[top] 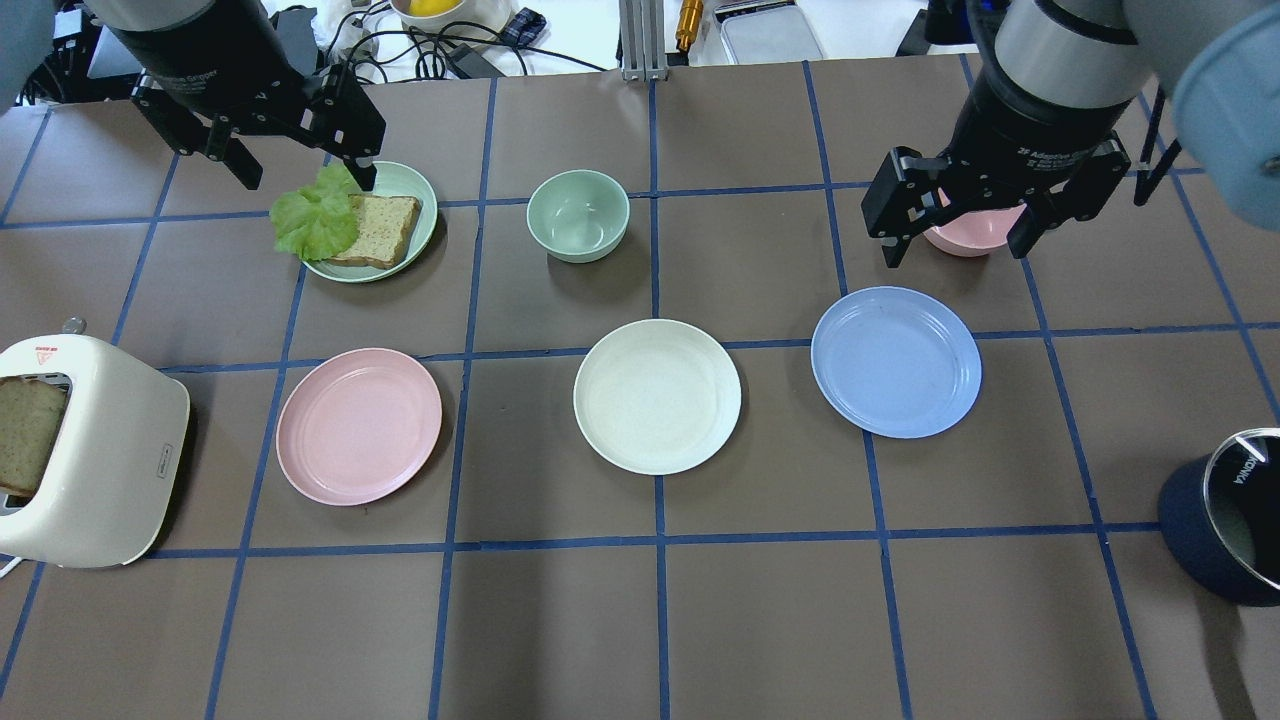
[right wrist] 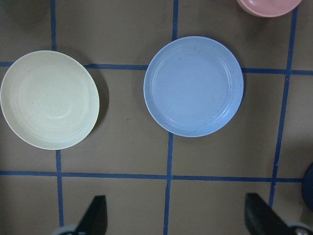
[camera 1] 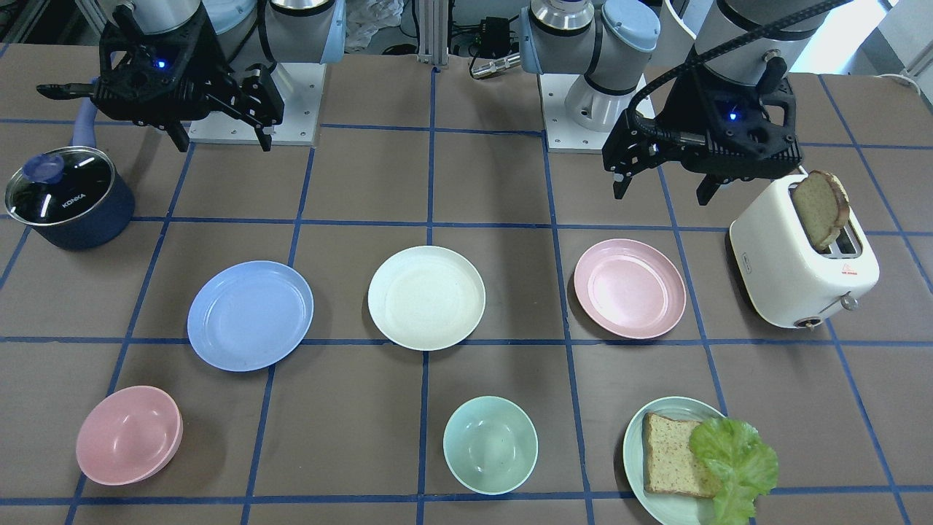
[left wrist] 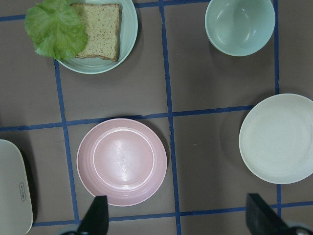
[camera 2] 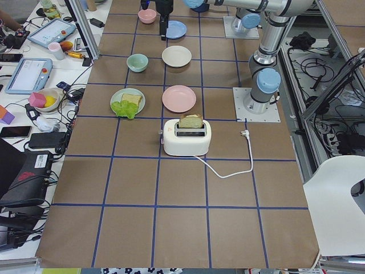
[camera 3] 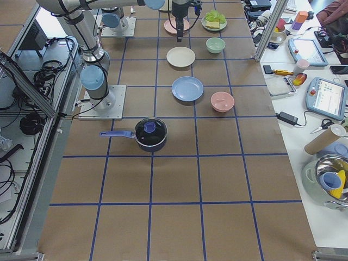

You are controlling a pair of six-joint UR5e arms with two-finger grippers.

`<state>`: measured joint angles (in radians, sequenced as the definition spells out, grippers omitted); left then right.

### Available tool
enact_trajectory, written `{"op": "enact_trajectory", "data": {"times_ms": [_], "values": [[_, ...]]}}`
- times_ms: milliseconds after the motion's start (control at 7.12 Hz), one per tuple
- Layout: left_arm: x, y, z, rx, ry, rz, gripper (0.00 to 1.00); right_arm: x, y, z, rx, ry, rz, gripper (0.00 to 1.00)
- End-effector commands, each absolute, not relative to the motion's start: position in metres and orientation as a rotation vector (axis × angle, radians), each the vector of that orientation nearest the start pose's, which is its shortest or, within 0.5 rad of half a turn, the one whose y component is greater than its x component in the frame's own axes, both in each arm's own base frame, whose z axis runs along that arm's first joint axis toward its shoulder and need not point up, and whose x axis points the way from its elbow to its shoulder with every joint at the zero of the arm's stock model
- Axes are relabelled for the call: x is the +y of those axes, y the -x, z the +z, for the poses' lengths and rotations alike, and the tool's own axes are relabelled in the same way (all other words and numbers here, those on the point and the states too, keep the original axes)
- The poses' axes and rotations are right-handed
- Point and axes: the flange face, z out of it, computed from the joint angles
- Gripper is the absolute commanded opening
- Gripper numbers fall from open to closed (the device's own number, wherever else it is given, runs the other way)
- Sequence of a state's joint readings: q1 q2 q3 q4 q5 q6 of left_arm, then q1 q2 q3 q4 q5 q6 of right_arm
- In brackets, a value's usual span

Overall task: Stack three plates with pink and blue
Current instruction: 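Move the left gripper over the pink plate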

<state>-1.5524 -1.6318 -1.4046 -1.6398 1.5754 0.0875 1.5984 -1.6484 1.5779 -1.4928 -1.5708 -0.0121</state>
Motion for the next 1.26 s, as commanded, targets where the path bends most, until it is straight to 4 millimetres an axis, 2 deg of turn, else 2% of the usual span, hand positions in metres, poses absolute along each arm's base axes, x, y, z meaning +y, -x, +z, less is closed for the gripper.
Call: {"op": "enact_trajectory", "data": {"times_ms": [0, 561, 1123], "values": [[-0.5186, 0.1233, 0.5332, 3.133, -0.108, -0.060, 1.00, -0.4572, -0.1437, 0.5170, 3.142, 0.067, -0.033, 1.00], [-0.5175, 0.1233, 0.5322, 3.133, -0.108, -0.052, 1.00, -0.4587, -0.1424, 0.5122, 3.156, 0.080, -0.031, 1.00], [-0.5147, 0.1234, 0.5327, 3.133, -0.113, -0.041, 1.00, -0.4595, -0.1400, 0.5161, 3.159, 0.072, -0.046, 1.00]]}}
